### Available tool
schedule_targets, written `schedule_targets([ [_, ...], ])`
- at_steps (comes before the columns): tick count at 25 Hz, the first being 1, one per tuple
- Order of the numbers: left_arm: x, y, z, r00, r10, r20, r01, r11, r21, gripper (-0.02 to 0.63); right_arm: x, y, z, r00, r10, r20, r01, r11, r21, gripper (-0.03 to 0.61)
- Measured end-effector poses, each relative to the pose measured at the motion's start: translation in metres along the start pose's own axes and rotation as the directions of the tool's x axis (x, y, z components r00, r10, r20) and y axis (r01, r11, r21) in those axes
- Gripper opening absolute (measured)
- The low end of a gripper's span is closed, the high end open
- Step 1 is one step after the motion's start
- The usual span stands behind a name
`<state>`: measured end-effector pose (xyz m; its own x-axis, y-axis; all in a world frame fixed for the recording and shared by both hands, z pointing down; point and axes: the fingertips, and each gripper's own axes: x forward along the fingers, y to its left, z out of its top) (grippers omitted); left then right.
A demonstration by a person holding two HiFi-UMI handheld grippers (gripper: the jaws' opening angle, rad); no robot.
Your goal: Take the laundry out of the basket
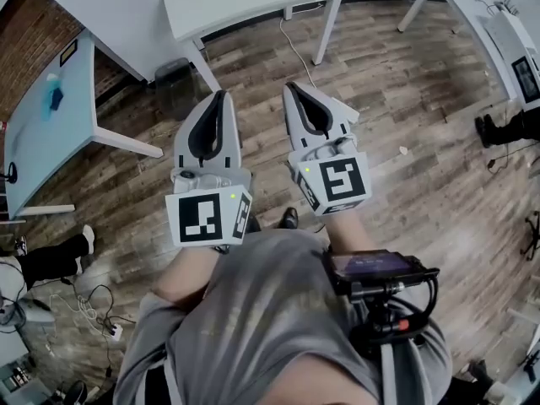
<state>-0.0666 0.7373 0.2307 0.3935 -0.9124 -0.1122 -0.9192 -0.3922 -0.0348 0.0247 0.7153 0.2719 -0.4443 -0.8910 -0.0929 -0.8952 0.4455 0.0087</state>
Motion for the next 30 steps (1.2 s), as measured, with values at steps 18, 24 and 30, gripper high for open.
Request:
schedule_targets([
  [18, 0.06, -0.002, -0.032, 0.999, 0.011, -0.04, -0.011, 1.0, -0.017, 0.008, 0.03, -0.051, -0.039, 0.999, 0.023, -0.049, -0.019, 0.997, 0.075, 0.008],
  [24, 0.12, 0.031, -0.027, 1.0, -0.022, -0.002, 0.022, 0.999, -0.031, 0.008, 0.098, -0.07, -0.031, 0.999, 0.015, -0.033, -0.014, 0.999, 0.044, 0.008],
  [30, 0.174, 0.075, -0.016, 0.998, -0.033, 0.051, 0.035, 0.999, -0.041, 0.008, 0.164, -0.085, -0.017, 1.0, 0.003, -0.012, -0.003, 1.0, 0.001, 0.008],
])
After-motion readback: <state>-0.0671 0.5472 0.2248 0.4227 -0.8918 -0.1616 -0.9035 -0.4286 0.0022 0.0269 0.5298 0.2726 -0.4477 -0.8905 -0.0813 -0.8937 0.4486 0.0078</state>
